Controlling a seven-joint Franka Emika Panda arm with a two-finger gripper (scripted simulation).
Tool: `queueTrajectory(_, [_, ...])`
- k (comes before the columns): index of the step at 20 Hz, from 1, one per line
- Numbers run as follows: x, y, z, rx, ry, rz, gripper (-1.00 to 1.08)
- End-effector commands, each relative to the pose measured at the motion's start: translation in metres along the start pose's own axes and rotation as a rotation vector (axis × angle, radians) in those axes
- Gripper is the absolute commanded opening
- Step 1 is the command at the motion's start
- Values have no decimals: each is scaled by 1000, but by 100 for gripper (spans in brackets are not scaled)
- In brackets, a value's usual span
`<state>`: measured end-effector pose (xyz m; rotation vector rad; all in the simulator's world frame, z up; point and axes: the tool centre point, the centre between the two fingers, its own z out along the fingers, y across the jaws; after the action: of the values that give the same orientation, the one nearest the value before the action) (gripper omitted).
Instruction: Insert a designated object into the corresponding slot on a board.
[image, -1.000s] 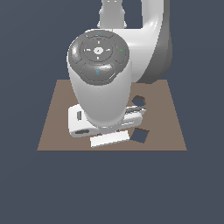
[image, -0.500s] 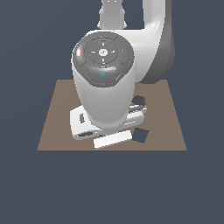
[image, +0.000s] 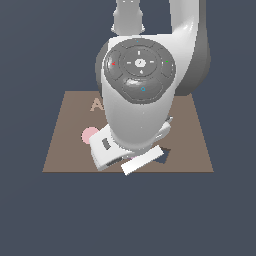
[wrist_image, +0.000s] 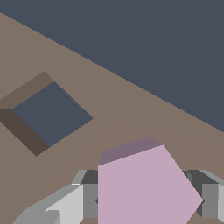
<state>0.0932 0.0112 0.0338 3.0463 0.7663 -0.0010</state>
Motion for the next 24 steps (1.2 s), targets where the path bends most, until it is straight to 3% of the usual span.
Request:
queueTrajectory(1, [5, -7, -1, 0, 1, -83, -100])
queueTrajectory(13, [19, -55, -3, -1, 1, -618, -100])
queueTrajectory(24, [7, -104, -4, -2, 2, -1147, -100])
